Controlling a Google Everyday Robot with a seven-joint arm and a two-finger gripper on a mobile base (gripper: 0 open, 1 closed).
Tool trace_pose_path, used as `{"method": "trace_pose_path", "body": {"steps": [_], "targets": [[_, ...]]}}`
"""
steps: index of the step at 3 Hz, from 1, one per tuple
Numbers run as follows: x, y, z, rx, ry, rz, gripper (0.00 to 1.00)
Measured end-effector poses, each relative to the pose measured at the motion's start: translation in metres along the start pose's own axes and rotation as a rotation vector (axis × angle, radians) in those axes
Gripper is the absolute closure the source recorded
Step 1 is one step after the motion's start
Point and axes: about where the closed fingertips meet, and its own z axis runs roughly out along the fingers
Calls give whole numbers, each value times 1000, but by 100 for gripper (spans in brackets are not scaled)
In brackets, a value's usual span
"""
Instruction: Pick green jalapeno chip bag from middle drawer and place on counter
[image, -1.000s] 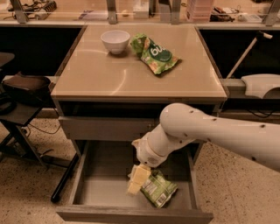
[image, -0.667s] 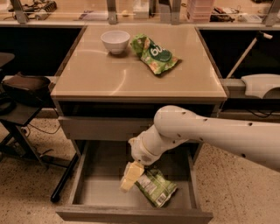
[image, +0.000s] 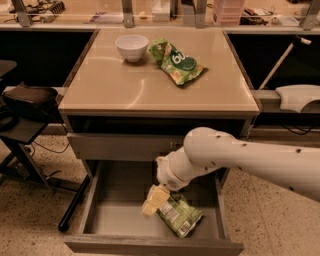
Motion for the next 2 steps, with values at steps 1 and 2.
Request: {"method": "trace_pose_path", "body": {"steps": [1, 2], "targets": [[63, -21, -20, 201, 101, 80, 0], [109, -28, -29, 279, 146, 128, 0]]}}
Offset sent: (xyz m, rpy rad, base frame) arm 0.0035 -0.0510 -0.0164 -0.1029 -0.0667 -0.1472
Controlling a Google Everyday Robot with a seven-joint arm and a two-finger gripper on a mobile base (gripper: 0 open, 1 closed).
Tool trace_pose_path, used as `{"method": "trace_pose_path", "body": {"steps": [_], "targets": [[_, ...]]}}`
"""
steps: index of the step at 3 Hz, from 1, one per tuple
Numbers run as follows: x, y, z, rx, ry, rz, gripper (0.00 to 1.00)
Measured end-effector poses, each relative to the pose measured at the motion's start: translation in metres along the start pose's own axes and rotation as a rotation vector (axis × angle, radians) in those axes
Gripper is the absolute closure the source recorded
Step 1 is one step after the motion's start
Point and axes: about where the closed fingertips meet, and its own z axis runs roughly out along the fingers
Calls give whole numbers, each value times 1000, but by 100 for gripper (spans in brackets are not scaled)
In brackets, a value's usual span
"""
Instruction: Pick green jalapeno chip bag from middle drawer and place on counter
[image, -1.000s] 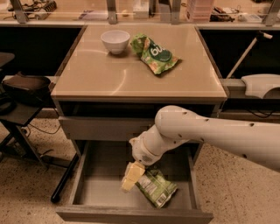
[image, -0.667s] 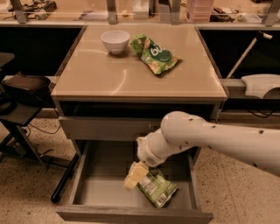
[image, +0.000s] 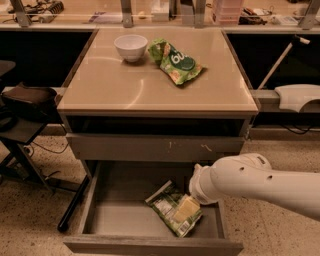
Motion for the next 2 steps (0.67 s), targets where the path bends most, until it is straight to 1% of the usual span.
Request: {"method": "trace_pose_path", "body": {"steps": [1, 2], "targets": [[0, 0, 0, 0, 0, 0, 0], [19, -13, 27, -12, -7, 42, 0]]}}
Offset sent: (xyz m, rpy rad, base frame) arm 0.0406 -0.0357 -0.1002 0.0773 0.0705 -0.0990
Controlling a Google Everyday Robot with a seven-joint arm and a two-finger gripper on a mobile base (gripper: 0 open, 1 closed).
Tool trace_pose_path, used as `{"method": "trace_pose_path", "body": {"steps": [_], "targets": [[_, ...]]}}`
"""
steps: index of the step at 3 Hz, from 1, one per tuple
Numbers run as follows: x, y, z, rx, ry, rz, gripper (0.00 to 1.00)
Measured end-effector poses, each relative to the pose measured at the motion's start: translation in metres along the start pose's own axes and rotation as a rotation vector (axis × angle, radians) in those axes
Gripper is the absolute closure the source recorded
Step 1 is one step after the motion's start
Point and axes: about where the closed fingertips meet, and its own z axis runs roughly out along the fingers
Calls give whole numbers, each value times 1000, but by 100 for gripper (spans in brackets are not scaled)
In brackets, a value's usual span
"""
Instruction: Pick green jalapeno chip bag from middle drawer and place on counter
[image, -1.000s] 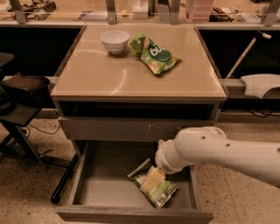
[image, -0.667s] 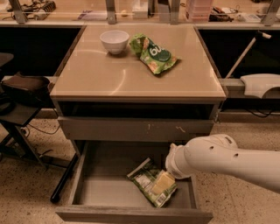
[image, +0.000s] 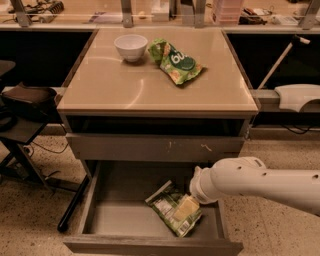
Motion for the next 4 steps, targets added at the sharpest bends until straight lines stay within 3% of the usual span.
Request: {"method": "trace_pose_path", "body": {"steps": [1, 2, 3, 4], "targets": [[25, -45, 39, 37, -41, 87, 0], [40, -82, 57, 123, -51, 134, 0], [40, -91, 56, 149, -59, 142, 0], [56, -48, 89, 75, -56, 112, 0]]}}
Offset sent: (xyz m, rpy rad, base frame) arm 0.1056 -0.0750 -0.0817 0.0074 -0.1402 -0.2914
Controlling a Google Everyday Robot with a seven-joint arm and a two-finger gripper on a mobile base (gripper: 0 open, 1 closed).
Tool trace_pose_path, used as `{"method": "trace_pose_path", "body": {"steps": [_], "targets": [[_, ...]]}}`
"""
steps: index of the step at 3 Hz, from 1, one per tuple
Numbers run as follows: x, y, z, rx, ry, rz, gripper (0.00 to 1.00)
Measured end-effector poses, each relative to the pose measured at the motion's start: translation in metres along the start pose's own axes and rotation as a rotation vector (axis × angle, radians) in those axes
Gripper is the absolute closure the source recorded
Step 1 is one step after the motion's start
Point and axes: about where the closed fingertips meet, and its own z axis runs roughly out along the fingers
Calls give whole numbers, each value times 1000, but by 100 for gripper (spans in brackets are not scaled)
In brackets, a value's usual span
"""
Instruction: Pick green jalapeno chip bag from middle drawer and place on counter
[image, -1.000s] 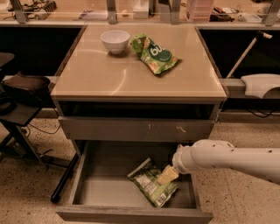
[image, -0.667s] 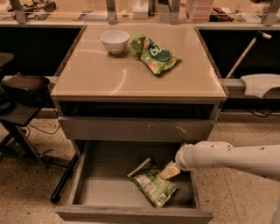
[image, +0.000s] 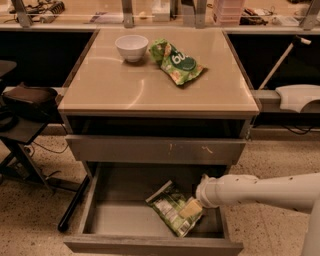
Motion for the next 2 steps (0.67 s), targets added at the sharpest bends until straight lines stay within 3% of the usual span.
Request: {"method": "trace_pose_path", "body": {"steps": [1, 2], "targets": [[26, 37, 32, -63, -21, -6, 0], [53, 64, 83, -107, -18, 46, 0]]}}
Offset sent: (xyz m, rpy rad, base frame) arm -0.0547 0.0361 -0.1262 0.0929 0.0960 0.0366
